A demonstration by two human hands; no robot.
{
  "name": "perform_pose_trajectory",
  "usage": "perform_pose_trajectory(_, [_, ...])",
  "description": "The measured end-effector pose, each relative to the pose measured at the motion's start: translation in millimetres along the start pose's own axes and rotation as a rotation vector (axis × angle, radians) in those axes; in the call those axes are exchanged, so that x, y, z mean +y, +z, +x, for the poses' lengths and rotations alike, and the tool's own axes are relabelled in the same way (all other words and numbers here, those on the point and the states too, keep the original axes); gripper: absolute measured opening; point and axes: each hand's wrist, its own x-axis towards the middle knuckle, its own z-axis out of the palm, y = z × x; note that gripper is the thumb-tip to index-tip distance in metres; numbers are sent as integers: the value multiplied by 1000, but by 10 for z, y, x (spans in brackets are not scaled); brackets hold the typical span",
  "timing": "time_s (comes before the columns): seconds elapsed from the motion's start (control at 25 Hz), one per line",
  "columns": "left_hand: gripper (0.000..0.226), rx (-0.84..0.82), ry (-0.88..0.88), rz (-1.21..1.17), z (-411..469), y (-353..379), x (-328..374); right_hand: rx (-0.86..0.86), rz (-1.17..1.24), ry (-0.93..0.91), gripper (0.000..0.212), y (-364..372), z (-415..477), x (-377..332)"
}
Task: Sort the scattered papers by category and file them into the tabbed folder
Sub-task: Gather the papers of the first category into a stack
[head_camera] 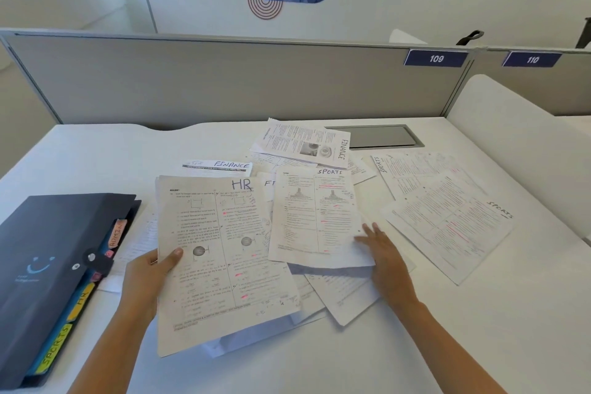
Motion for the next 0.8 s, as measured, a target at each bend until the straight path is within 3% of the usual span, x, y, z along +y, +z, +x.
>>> perform_pose_trajectory(0.08, [6, -3, 5, 6, 3, 6, -5, 61, 24, 265, 48, -126, 46, 104])
perform_pose_trajectory(0.2, [6, -19, 9, 30, -19, 71, -14, -54, -101, 559, 60, -319, 178, 426])
perform_pose_trajectory(0.28, [6, -39, 12, 37, -42, 125, -21, -185, -218, 678, 78, -415, 250, 657])
perform_pose_trajectory(0.4, [8, -61, 17, 43, -75, 208, -6, -310, -343, 743, 77, -430, 200, 798])
perform_pose_trajectory(0.6, [7, -67, 6, 60, -78, 276, 0, -303, -344, 1075, 74, -470, 131, 635])
perform_pose_trajectory(0.68, [7, -67, 2, 68, -84, 293, 3, -197, -335, 971, 68, -426, 162, 511])
perform_pose_trajectory(0.8, [7, -71, 4, 76, -95, 318, 19, 4, -73, 581, 44, -299, 182, 154])
